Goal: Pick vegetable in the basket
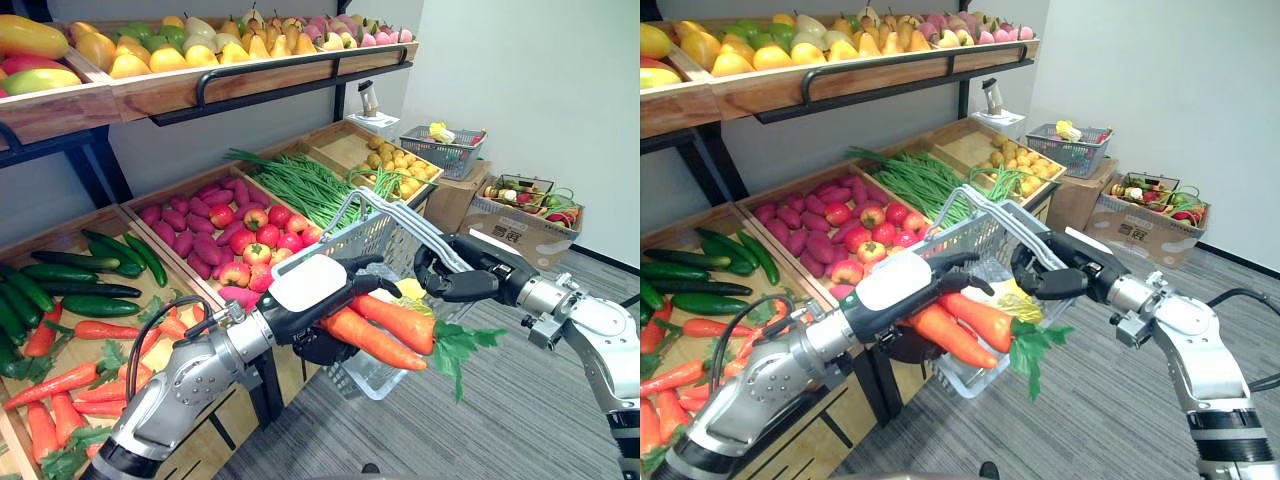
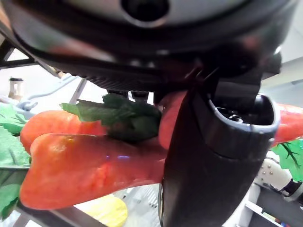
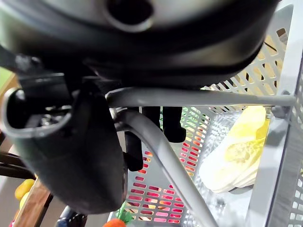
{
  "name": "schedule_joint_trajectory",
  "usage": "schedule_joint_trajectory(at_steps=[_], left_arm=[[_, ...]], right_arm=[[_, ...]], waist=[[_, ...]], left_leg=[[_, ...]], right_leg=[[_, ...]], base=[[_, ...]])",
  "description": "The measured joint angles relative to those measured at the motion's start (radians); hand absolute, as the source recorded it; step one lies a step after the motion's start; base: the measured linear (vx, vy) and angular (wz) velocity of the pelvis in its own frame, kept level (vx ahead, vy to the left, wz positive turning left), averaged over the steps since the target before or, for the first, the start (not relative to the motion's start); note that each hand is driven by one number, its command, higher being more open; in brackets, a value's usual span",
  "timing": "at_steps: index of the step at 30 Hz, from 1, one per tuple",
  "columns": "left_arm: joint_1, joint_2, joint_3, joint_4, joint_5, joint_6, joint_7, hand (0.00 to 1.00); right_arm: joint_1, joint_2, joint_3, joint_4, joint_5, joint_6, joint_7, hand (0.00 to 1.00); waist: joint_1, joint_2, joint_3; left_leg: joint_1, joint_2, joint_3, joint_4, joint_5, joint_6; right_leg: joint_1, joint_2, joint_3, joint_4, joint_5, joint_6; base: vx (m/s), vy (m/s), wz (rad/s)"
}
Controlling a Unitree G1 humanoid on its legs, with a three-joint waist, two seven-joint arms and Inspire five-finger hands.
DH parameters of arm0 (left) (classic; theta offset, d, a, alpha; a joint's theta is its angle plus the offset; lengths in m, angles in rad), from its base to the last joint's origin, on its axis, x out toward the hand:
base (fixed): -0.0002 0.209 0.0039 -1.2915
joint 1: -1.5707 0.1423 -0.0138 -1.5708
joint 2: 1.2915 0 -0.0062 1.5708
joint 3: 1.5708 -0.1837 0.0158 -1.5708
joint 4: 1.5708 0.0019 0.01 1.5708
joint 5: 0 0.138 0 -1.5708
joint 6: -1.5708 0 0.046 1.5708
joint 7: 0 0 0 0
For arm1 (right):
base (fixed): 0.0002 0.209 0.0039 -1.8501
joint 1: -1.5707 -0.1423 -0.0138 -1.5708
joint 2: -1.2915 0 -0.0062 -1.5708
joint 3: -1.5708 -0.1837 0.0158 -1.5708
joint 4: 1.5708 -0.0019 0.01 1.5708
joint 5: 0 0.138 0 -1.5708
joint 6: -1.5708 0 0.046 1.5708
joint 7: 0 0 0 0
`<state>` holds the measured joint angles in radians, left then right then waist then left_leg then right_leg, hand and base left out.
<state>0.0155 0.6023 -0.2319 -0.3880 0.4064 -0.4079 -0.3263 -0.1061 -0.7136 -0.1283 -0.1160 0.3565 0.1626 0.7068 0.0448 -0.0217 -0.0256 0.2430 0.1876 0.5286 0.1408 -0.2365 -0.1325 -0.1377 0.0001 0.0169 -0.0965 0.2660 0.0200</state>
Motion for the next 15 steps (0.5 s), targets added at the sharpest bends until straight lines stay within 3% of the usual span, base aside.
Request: schedule_joint_trajectory(at_steps=[10,13,14,15], left_arm=[[0.001,-0.007,-0.072,0.175,0.012,0.062,-0.005,0.0],[-0.003,-0.02,-0.078,0.272,0.072,0.083,-0.001,0.0],[-0.004,-0.023,-0.079,0.29,0.079,0.087,0.003,1.0],[-0.006,-0.026,-0.079,0.308,0.087,0.093,0.006,1.0]], right_arm=[[0.0,-0.002,0.072,-0.21,0.003,0.003,0.088,0.0],[0.0,-0.004,0.079,-0.271,0.041,0.029,0.119,0.0],[0.0,-0.005,0.079,-0.278,0.041,0.031,0.122,0.0],[0.0,-0.006,0.08,-0.288,0.04,0.034,0.124,0.0]], waist=[[-0.035,-0.003,0.002],[-0.052,0.0,0.004],[-0.057,0.0,0.005],[-0.062,0.001,0.005]], left_leg=[[0.017,-0.002,0.044,-0.004,-0.001,-0.001],[0.027,-0.001,0.066,-0.004,-0.001,-0.001],[0.028,-0.001,0.067,-0.004,-0.001,-0.001],[0.029,-0.001,0.068,-0.004,-0.001,-0.001]], right_leg=[[-0.017,0.023,0.053,0.001,0.01,-0.004],[-0.021,0.036,0.079,0.003,0.019,0.0],[-0.021,0.037,0.082,0.003,0.019,0.0],[-0.022,0.039,0.086,0.003,0.02,0.0]], base=[[-0.01,0.041,-0.17],[0.01,0.026,-0.26],[0.01,0.027,-0.21],[0.0,0.028,-0.11]])
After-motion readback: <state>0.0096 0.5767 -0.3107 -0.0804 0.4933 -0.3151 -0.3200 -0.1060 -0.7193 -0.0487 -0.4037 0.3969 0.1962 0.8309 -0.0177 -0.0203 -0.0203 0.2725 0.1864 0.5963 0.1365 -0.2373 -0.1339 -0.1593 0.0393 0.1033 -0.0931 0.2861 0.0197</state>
